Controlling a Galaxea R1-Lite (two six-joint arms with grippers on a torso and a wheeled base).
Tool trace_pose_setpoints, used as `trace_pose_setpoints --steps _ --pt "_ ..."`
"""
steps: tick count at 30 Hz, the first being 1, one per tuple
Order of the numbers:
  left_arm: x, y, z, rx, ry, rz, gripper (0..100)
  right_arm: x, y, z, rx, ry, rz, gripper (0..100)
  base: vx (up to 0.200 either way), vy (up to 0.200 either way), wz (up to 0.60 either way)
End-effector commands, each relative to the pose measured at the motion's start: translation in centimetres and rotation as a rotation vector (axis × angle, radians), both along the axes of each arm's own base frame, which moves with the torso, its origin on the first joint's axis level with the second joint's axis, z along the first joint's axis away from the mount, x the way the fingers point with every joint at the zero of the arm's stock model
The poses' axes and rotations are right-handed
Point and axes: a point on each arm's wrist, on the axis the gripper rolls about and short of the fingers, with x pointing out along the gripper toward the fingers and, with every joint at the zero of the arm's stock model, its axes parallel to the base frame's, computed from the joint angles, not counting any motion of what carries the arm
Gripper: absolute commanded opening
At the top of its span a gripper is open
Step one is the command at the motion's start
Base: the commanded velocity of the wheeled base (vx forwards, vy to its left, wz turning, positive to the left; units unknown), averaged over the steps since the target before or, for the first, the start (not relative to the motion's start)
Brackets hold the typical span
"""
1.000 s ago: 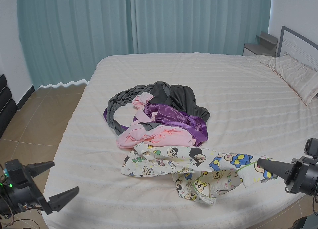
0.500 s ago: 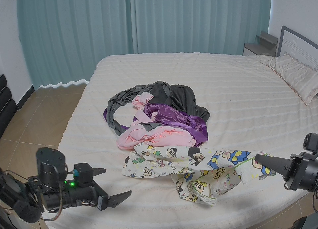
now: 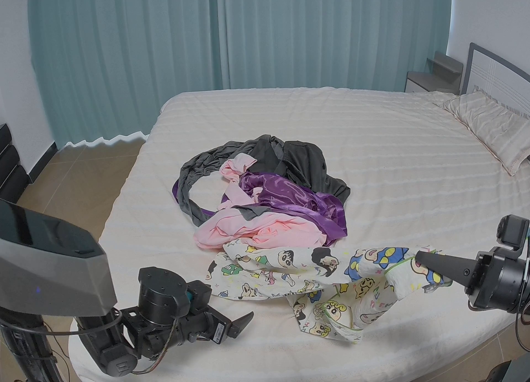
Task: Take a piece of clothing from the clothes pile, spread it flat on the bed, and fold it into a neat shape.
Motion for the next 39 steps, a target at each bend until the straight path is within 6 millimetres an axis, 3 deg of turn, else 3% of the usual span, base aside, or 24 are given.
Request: trace_pose_setpoints --steps 1,3,8,22,23,27,31,35,39 --pt "1.0 -0.8 -2.4 0.027 0.030 0.005 100 0.5 0.2 0.4 0.008 -0.004 -0.009 0 0.000 0.000 0.00" --pt "2.4 -1.9 -3.6 0.000 -0.017 0.005 100 0.8 0.3 1.5 0.032 -0.032 -0.013 0 0.000 0.000 0.00" --pt "3.7 -2.8 -4.3 -0.045 -0.070 0.011 100 0.9 0.3 1.7 0.038 -0.036 -0.016 0 0.000 0.000 0.00" --pt "6.9 -3.9 -5.6 -0.075 -0.186 0.123 100 1.2 0.3 2.7 0.058 -0.059 0.003 0 0.000 0.000 0.00" --pt "7.0 -3.9 -5.7 -0.074 -0.186 0.126 0 1.2 0.3 2.7 0.058 -0.059 0.003 0 0.000 0.000 0.00" --pt "7.6 -3.5 -5.8 -0.079 -0.190 0.149 0 1.3 0.2 2.6 0.056 -0.057 -0.005 0 0.000 0.000 0.00" --pt "8.2 -1.7 -5.7 -0.074 -0.183 0.215 0 1.9 0.0 2.1 0.036 -0.037 -0.039 0 0.000 0.000 0.00" --pt "7.9 -0.6 -3.6 -0.133 -0.185 0.266 0 2.9 -0.3 1.4 0.014 -0.008 -0.088 0 0.000 0.000 0.00" --pt "5.9 0.5 1.1 -0.295 -0.203 0.363 0 5.1 -0.2 -0.2 -0.038 0.072 -0.149 0 0.000 0.000 0.00"
